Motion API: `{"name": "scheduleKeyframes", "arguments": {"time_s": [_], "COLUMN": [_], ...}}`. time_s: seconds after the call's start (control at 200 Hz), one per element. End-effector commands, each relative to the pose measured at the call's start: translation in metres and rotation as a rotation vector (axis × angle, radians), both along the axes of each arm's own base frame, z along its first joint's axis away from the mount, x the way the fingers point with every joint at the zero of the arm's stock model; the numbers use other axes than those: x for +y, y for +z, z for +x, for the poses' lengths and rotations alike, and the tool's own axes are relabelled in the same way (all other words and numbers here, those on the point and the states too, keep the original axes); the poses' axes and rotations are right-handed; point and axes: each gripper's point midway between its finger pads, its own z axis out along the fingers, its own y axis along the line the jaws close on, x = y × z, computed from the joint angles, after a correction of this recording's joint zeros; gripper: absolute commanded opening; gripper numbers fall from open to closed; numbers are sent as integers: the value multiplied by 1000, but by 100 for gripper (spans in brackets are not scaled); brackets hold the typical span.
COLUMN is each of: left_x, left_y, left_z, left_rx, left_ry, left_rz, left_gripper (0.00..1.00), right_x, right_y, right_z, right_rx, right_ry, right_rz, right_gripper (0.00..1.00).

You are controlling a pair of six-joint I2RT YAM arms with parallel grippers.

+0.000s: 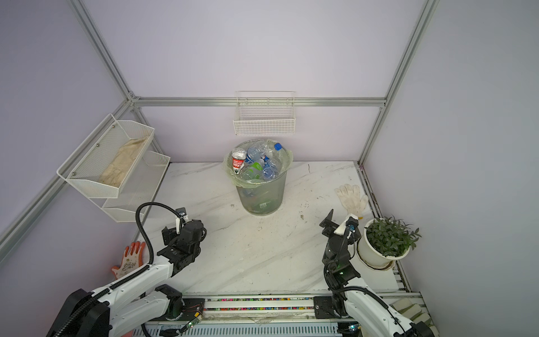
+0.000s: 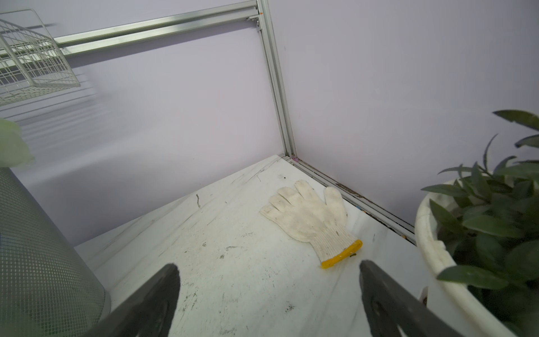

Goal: Throw the plastic bottles in the bin

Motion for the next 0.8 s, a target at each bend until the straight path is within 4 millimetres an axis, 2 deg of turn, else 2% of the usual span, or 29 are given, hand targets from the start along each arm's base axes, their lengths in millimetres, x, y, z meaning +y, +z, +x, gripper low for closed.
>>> {"name": "scheduleKeyframes", "arguments": {"time_s": [0.0,0.12,0.255,0.395,0.695,0.795], "left_x": [4,5,6,7,4,3], "left_y": [2,2,6,10,15,19], "left_z": [-1,1,3,7,20,22], "left_rx": [-39,-55,-97,-134,-168,-202], "left_ry": [15,-4,-20,-29,-63,-79], "left_rz": [-7,-23,-36,-31,-2,1], "left_gripper": [100,100,100,100,100,100], "right_x": [-2,-3,12,18,15,14], "right_y": [16,17,19,18,14,14], "right_z": [-2,-3,7,13,26,25], "right_rx": [-94,-133,-131,-139,-132,-157], "right_ry": [-12,-14,72,115,96,101], "right_rz": [-12,-16,-63,-91,-100,-102], "right_gripper": [97,98,97,97,97,97]}}
